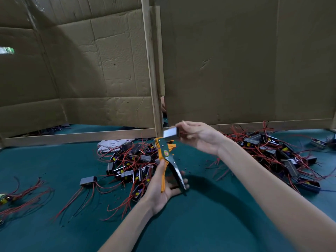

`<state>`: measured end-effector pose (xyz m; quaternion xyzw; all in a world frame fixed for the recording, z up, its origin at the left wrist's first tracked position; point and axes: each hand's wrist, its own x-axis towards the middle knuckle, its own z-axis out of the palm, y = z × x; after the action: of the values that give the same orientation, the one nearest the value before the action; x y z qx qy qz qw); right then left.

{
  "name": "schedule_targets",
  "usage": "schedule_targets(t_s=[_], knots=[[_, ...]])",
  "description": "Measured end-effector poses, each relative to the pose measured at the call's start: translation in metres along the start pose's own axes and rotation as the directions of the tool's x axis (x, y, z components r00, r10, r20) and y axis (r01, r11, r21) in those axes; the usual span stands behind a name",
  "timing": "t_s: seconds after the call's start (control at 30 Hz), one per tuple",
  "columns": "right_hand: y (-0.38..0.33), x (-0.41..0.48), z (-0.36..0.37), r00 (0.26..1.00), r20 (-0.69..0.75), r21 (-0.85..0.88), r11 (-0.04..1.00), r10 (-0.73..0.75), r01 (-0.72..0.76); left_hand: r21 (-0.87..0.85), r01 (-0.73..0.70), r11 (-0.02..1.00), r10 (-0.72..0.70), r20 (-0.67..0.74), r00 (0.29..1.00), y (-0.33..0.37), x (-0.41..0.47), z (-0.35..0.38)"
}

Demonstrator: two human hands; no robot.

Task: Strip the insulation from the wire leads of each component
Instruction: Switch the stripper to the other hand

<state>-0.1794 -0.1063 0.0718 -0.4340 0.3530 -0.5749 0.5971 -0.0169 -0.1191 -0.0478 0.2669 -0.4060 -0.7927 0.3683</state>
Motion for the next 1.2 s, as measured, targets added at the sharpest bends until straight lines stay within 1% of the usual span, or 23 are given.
schedule_targets(t_s=[0.1,0.17,0.23,0.3,0.4,0.47,0.53,0.6,0.67,0.73,0.77,0.8,0.93,1.1,1.2], knots=[[0.013,-0.025,-0.033,0.996,-0.09,-0.046,0.999,-0.025,0.021,0.007,-0.045,0.999,0.046,-0.066,0.997,0.009,0.005,-0.015],[0.025,-0.038,-0.045,0.987,-0.155,-0.013,0.999,-0.046,0.044,0.001,-0.073,0.997,0.072,-0.103,0.992,0.014,0.009,-0.024],[0.036,-0.046,-0.053,0.969,-0.231,-0.006,0.996,-0.088,0.089,-0.01,-0.08,0.997,0.079,-0.102,0.992,0.018,0.01,-0.032],[0.046,-0.052,-0.059,0.945,-0.292,-0.117,0.986,-0.145,0.116,-0.048,-0.059,0.997,0.057,-0.054,0.997,0.02,0.01,-0.037],[0.058,-0.056,-0.063,0.899,-0.36,-0.324,0.937,-0.249,0.13,-0.169,0.021,0.985,-0.009,0.072,0.997,0.016,0.01,-0.036],[0.059,-0.058,-0.066,0.866,-0.381,-0.416,0.897,-0.323,0.152,-0.231,0.074,0.97,-0.041,0.147,0.988,0.012,0.011,-0.033],[0.06,-0.061,-0.068,0.853,-0.389,-0.455,0.878,-0.348,0.151,-0.25,0.099,0.963,-0.054,0.182,0.982,0.007,0.012,-0.03],[0.062,-0.065,-0.068,0.88,-0.372,-0.41,0.903,-0.294,0.128,-0.221,0.098,0.97,-0.055,0.191,0.98,0.005,0.012,-0.03],[0.069,-0.069,-0.066,0.92,-0.316,-0.399,0.912,-0.233,0.094,-0.139,0.087,0.987,-0.059,0.195,0.979,0.004,0.011,-0.034],[0.075,-0.072,-0.063,0.945,-0.257,-0.462,0.885,-0.203,0.064,0.008,0.083,0.997,-0.082,0.207,0.975,0.003,0.013,-0.042],[0.077,-0.073,-0.062,0.951,-0.241,-0.49,0.87,-0.192,0.051,0.068,0.089,0.994,-0.101,0.189,0.977,0.002,0.014,-0.047],[0.079,-0.073,-0.06,0.955,-0.236,-0.504,0.863,-0.181,0.039,0.09,0.11,0.99,-0.124,0.175,0.977,0.002,0.015,-0.051],[0.079,-0.078,-0.056,0.961,-0.239,-0.548,0.836,-0.136,-0.018,0.077,0.2,0.977,-0.209,0.143,0.967,0.007,0.014,-0.061],[0.066,-0.084,-0.052,0.971,-0.235,-0.527,0.846,-0.045,-0.088,0.158,0.17,0.973,-0.196,0.172,0.965,0.009,0.003,-0.054],[0.06,-0.086,-0.05,0.97,-0.24,-0.459,0.885,-0.039,-0.078,0.118,0.134,0.984,-0.154,0.179,0.972,0.011,-0.007,-0.043]])
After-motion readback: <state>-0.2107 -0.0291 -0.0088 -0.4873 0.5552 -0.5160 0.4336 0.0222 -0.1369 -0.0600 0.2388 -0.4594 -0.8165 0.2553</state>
